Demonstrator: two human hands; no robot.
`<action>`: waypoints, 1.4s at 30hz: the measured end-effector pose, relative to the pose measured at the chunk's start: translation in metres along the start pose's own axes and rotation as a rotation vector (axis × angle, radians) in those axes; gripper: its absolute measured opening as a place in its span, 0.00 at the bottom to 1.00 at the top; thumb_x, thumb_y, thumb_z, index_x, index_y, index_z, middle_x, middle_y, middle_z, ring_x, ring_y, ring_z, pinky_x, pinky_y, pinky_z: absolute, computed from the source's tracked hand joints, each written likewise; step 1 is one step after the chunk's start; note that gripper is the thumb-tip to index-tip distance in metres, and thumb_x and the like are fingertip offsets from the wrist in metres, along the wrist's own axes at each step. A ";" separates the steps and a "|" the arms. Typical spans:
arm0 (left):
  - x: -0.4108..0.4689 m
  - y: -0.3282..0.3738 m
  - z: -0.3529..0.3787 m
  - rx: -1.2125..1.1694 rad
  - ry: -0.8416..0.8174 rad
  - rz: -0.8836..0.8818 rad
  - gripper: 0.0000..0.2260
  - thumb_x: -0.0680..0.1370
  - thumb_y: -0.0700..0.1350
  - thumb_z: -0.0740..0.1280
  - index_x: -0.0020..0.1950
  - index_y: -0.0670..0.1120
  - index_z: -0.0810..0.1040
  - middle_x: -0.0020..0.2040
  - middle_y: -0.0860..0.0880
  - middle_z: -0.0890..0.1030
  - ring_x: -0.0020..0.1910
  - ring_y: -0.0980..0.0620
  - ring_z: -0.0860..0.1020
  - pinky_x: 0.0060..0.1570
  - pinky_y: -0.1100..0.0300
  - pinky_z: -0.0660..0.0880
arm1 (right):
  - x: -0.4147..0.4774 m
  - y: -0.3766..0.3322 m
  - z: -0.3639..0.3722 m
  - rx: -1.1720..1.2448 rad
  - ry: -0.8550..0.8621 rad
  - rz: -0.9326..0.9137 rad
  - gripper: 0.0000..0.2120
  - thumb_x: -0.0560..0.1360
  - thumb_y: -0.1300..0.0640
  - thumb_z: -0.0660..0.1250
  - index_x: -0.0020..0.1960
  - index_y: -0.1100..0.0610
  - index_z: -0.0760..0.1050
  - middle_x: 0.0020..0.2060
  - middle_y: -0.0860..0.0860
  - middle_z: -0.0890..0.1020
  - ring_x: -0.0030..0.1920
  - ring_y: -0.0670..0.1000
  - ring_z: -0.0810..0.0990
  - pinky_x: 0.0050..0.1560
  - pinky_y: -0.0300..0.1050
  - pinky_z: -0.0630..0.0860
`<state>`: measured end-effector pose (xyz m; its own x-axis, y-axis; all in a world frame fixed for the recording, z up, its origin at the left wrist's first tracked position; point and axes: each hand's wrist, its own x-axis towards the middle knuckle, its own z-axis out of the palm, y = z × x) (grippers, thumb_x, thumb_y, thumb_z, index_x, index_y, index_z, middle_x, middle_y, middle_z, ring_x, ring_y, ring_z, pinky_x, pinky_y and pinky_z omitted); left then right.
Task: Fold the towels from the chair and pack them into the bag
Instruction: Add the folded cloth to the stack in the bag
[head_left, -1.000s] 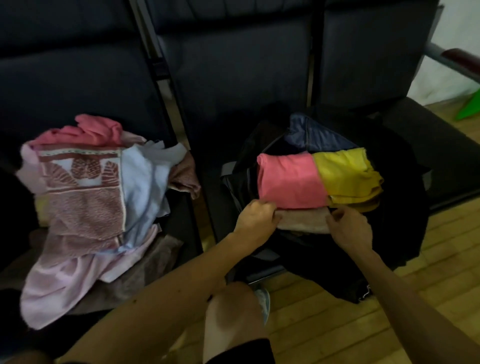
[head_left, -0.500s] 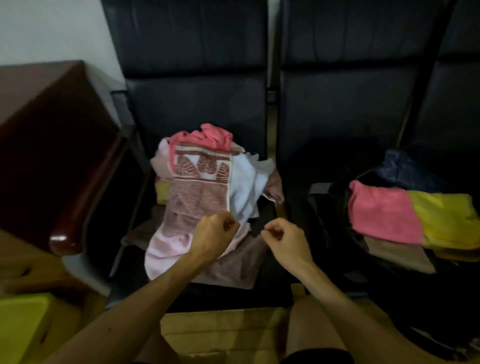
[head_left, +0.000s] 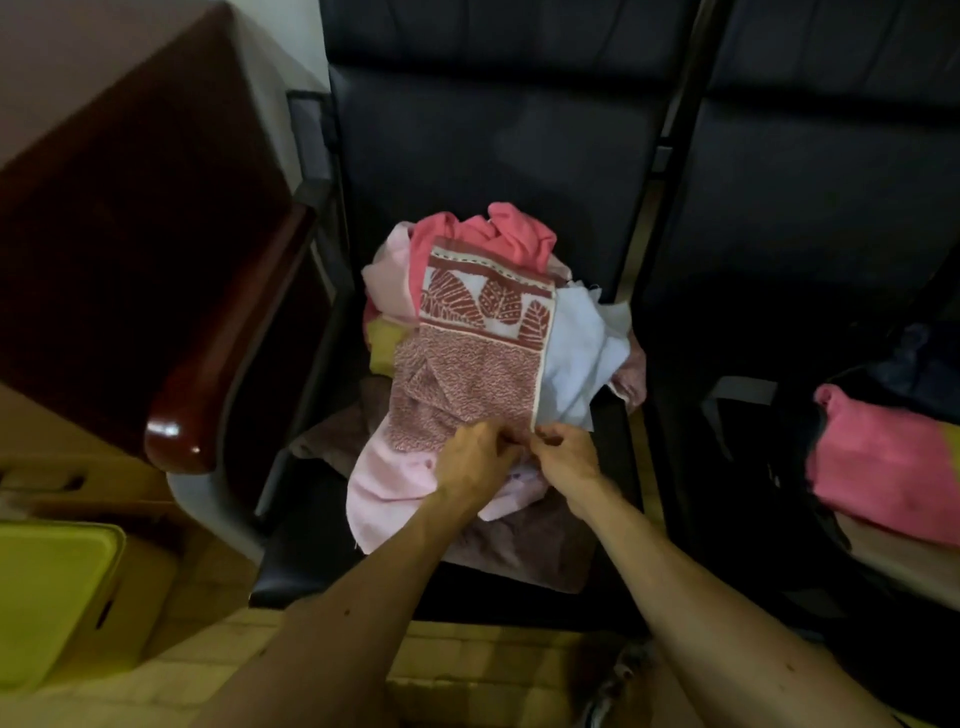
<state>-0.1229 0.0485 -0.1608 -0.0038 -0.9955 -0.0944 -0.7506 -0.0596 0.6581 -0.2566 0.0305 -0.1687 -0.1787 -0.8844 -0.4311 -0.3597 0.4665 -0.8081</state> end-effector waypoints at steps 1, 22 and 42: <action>0.001 -0.002 0.002 -0.009 0.012 -0.004 0.11 0.74 0.50 0.69 0.54 0.53 0.84 0.50 0.48 0.85 0.51 0.44 0.82 0.47 0.52 0.78 | 0.002 -0.001 0.001 -0.076 0.033 -0.033 0.04 0.76 0.53 0.71 0.44 0.53 0.80 0.44 0.50 0.84 0.45 0.50 0.82 0.46 0.44 0.79; -0.072 0.134 -0.227 -0.658 0.499 0.187 0.05 0.79 0.53 0.64 0.47 0.53 0.76 0.43 0.51 0.83 0.45 0.52 0.83 0.49 0.45 0.81 | -0.195 -0.241 -0.063 0.246 -0.086 -0.908 0.04 0.76 0.57 0.72 0.42 0.54 0.83 0.40 0.50 0.86 0.44 0.47 0.83 0.46 0.41 0.79; -0.239 0.248 -0.341 -0.840 -0.012 0.495 0.15 0.84 0.51 0.57 0.52 0.46 0.80 0.42 0.49 0.82 0.41 0.52 0.80 0.47 0.58 0.78 | -0.293 -0.202 -0.150 -0.246 -0.348 -0.966 0.29 0.71 0.57 0.76 0.66 0.40 0.69 0.61 0.45 0.80 0.61 0.43 0.78 0.66 0.54 0.74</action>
<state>-0.0830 0.2466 0.2797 -0.2022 -0.9216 0.3314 0.0531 0.3276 0.9433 -0.2689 0.1936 0.1807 0.5411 -0.8091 0.2294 -0.3918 -0.4839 -0.7825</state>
